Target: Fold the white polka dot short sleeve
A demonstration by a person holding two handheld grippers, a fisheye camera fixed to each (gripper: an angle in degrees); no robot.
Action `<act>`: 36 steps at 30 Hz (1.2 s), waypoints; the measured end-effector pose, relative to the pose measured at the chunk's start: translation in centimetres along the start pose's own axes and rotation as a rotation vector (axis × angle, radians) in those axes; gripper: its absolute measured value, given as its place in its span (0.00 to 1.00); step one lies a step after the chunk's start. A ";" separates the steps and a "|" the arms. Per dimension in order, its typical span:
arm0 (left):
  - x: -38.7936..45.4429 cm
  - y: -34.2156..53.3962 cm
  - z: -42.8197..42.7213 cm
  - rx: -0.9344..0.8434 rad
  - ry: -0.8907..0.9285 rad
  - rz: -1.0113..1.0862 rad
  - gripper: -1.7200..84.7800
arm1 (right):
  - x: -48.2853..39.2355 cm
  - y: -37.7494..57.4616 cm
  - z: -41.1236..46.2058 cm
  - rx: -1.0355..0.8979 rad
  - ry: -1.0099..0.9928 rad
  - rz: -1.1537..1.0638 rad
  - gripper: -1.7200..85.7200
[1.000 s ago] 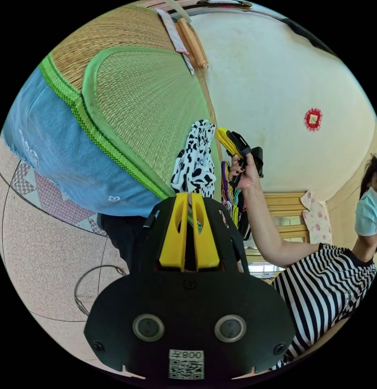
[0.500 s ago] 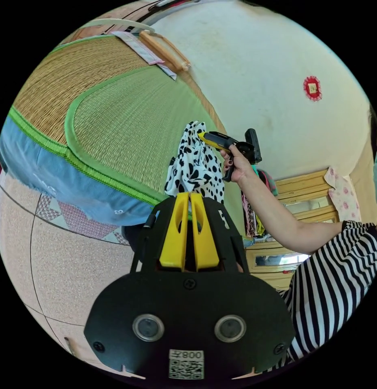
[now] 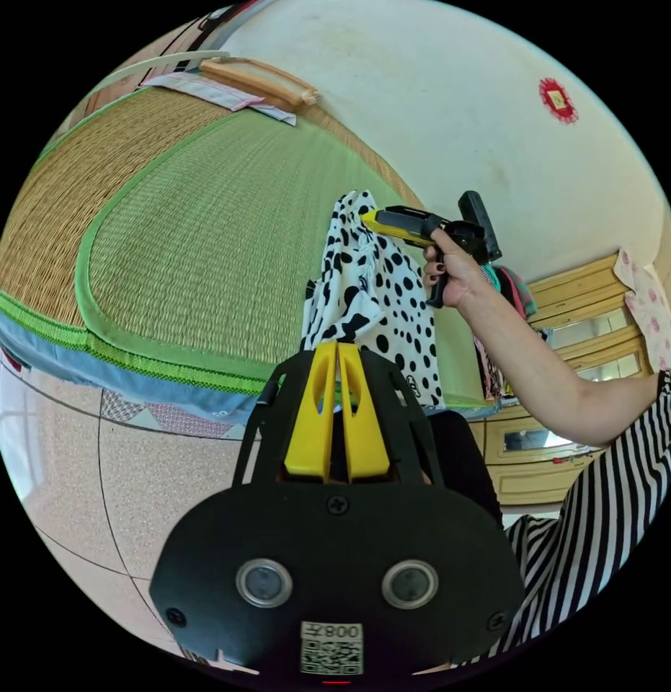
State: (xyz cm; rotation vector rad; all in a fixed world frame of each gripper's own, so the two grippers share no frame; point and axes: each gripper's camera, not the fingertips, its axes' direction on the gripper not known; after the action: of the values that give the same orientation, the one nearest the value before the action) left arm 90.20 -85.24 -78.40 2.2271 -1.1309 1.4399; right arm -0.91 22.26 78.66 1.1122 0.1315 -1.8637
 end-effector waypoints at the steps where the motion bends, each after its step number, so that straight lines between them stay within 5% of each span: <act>1: 0.2 0.1 -0.3 0.028 0.020 -0.009 0.02 | -0.1 0.1 -0.2 0.011 0.006 -0.001 0.02; 8: 4.4 -0.4 1.4 -0.035 0.028 0.156 0.02 | -1.7 2.0 -2.9 0.116 -0.013 -0.047 0.02; 21: 1.2 -2.0 0.7 0.043 0.013 -0.046 0.02 | -8.9 10.0 3.2 -0.167 -0.080 -0.300 0.02; 36: 1.8 -2.3 0.1 0.018 0.044 -0.035 0.02 | -9.8 8.8 6.9 -0.196 -0.005 -0.314 0.02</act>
State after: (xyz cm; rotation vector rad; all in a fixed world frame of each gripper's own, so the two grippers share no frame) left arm 92.28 -84.66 -76.44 2.2050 -1.0642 1.4838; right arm 2.86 20.34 92.87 0.9936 0.4994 -2.0765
